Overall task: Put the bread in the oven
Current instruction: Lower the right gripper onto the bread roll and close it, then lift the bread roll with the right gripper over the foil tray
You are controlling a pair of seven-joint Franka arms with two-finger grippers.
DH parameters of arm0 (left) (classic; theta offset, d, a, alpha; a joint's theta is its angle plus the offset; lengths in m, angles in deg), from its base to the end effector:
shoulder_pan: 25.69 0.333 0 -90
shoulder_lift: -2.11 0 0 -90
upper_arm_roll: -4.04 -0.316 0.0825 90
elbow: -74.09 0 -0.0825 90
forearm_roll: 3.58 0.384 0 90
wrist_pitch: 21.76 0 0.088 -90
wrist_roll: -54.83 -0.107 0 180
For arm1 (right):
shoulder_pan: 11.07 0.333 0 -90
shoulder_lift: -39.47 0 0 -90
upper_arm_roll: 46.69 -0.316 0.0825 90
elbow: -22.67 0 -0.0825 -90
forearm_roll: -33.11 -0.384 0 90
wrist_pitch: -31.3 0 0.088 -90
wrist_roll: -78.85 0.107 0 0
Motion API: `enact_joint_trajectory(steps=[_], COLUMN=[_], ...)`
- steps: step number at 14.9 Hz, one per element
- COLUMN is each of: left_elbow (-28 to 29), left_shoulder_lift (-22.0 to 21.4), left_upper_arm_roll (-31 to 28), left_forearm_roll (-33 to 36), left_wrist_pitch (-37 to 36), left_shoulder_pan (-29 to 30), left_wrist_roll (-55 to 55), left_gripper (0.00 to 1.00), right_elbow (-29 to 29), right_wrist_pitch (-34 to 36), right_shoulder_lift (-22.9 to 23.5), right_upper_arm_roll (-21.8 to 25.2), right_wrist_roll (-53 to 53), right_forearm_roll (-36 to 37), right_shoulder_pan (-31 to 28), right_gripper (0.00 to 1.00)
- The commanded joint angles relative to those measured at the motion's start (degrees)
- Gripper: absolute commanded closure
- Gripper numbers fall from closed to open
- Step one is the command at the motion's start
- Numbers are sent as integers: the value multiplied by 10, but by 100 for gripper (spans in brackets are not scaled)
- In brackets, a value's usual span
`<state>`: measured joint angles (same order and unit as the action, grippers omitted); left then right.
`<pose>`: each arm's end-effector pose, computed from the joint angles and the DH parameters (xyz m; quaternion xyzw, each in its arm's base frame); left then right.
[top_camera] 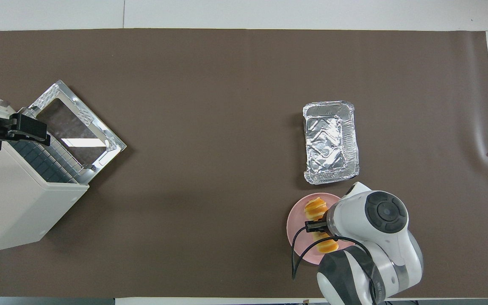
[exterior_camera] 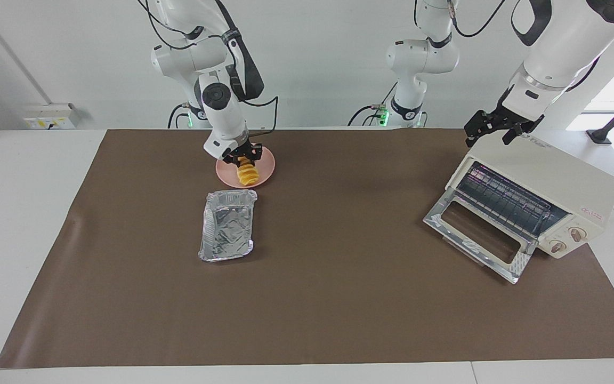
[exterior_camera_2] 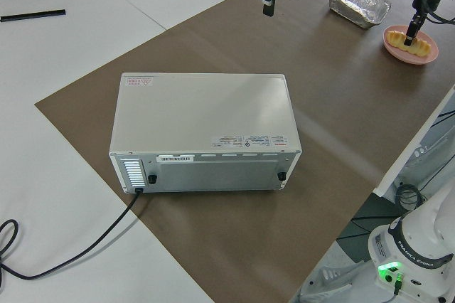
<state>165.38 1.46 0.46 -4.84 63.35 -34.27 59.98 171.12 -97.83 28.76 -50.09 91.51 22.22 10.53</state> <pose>0.5388 -0.0495 0.6132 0.9988 0.0009 -0.0491 0.0070 0.3724 0.1786 0.3113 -0.9944 -0.0409 0.0910 0.0360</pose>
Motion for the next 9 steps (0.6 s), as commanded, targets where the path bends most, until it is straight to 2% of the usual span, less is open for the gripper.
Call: enact_joint_trajectory(steps=[1,3,5,7,9], left_elbow=[15,15,14,14,14], left_shoulder_lift=[-14,-14,-15,-15,-14], left_upper_arm_roll=[1,2,3,4,3], left_forearm_roll=[6,6,6,6,6], left_wrist_pitch=[10,10,9,7,8], left_shoulder_pan=[-1,-2,-3,-3,-8], left_wrist_roll=[-5,-4,-5,-5,-3], left_gripper=[0,0,0,0,0], right_elbow=[5,-36,-106,-201,-267], right_wrist_pitch=[26,94,169,215,210], right_shoulder_lift=[-36,-57,-62,-27,21], right_upper_arm_roll=[1,2,8,6,7], right_wrist_roll=[0,0,-4,-9,-25], right_forearm_roll=[-11,-11,-11,-4,0], right_shoulder_pan=[1,-2,-12,-65,-85], right_gripper=[100,100,100,100,100])
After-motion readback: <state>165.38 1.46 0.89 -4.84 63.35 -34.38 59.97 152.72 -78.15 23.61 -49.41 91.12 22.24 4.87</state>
